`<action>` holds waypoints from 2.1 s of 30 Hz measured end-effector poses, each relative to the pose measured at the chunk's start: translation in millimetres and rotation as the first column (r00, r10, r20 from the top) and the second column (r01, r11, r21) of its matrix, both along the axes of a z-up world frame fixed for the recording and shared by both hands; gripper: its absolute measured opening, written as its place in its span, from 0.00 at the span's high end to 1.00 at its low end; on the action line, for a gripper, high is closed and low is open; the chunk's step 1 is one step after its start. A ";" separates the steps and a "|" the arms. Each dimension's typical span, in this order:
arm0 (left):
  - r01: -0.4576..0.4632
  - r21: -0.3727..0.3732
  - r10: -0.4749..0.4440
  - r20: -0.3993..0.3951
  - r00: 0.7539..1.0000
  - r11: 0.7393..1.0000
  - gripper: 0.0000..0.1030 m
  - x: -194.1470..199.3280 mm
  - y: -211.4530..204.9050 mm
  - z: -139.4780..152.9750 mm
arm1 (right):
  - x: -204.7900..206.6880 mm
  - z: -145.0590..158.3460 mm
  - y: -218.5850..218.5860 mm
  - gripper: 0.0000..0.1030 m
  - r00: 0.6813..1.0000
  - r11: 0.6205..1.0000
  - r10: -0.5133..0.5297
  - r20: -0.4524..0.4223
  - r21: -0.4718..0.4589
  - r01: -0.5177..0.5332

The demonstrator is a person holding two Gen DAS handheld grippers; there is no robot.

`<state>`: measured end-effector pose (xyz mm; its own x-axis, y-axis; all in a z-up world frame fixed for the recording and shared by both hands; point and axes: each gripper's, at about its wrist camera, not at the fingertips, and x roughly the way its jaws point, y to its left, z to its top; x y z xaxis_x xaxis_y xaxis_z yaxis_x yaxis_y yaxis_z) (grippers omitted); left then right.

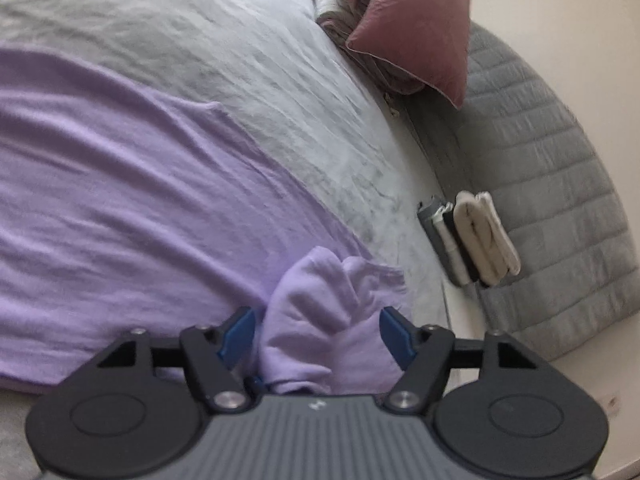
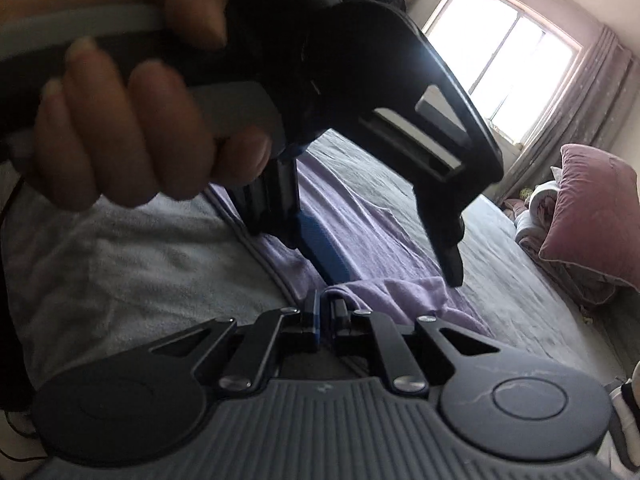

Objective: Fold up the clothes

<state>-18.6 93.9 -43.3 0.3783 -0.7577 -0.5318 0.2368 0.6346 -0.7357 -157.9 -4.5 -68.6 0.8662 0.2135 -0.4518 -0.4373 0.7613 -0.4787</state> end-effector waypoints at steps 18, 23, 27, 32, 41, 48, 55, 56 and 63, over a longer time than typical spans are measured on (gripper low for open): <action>-0.162 0.008 0.162 0.061 0.985 0.987 0.94 1.9 14.3 6.6 | 12.5 21.5 -18.7 0.97 0.999 0.974 -0.025 -0.038 0.226 0.033; -0.192 -0.007 0.192 0.078 0.978 0.981 0.94 3.3 30.4 21.9 | 25.9 31.5 -11.0 0.98 0.999 0.950 -0.008 -0.037 0.313 0.019; -0.221 0.036 0.216 0.099 0.971 0.975 0.94 7.8 44.2 38.0 | 39.7 38.8 0.9 0.98 0.999 0.938 0.025 -0.027 0.346 -0.014; -0.246 0.088 0.237 0.100 0.966 0.965 0.94 15.1 68.6 48.6 | 52.5 51.4 19.8 0.98 0.997 0.916 0.070 -0.035 0.399 -0.050; -0.291 0.129 0.284 0.074 0.956 0.948 0.94 22.5 134.1 31.4 | 91.4 51.7 63.9 0.98 0.982 0.883 0.170 -0.086 0.456 -0.112; -0.300 0.157 0.293 0.067 0.954 0.941 0.94 21.8 165.6 21.0 | 115.7 37.9 92.9 0.98 0.966 0.884 0.226 -0.126 0.443 -0.149; -0.432 0.207 0.425 0.076 0.902 0.878 0.94 19.4 192.9 14.3 | 124.9 36.0 108.1 0.98 0.949 0.883 0.275 -0.155 0.431 -0.186; -0.464 0.217 0.458 0.083 0.885 0.859 0.94 18.2 197.9 14.9 | 125.7 36.6 107.8 0.98 0.947 0.881 0.279 -0.162 0.435 -0.185; -0.531 0.151 0.528 0.062 0.847 0.834 0.86 -0.8 219.7 25.5 | 134.3 48.7 71.2 0.89 0.930 0.844 0.297 -0.218 0.516 -0.148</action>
